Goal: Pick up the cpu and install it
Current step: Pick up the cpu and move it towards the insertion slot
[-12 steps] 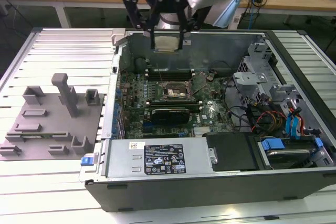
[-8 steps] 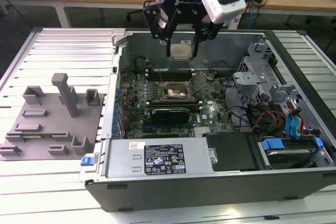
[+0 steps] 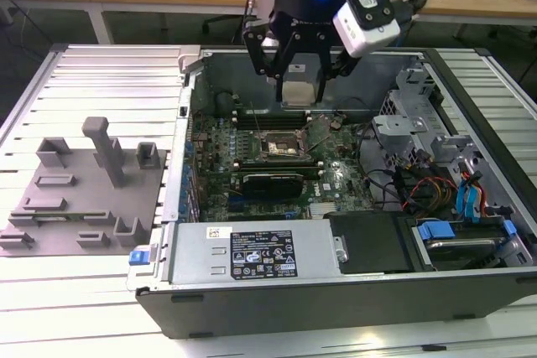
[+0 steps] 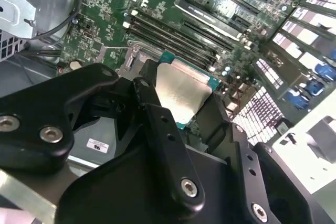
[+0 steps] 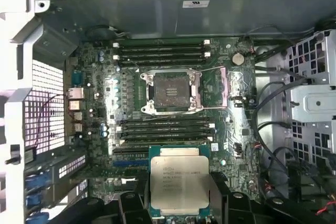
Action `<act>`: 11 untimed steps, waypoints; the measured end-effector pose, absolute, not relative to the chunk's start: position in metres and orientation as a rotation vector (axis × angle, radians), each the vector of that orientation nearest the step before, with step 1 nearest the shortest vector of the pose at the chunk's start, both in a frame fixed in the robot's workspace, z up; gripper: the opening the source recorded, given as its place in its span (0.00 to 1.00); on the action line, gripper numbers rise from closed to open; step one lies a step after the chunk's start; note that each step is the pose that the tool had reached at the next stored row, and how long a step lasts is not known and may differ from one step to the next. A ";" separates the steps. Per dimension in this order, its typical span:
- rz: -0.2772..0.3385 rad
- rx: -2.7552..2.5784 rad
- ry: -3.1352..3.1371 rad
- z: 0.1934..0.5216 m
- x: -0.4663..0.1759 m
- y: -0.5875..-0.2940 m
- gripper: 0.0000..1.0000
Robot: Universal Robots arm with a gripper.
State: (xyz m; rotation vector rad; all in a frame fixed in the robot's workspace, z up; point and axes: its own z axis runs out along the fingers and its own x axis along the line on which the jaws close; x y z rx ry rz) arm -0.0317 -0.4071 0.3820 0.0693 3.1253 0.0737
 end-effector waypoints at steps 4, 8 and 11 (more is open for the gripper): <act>0.074 0.069 3.125 0.374 -0.032 -0.402 0.54; 0.086 0.069 3.125 0.368 -0.032 -0.392 0.54; 0.091 0.069 3.125 0.364 -0.031 -0.386 0.54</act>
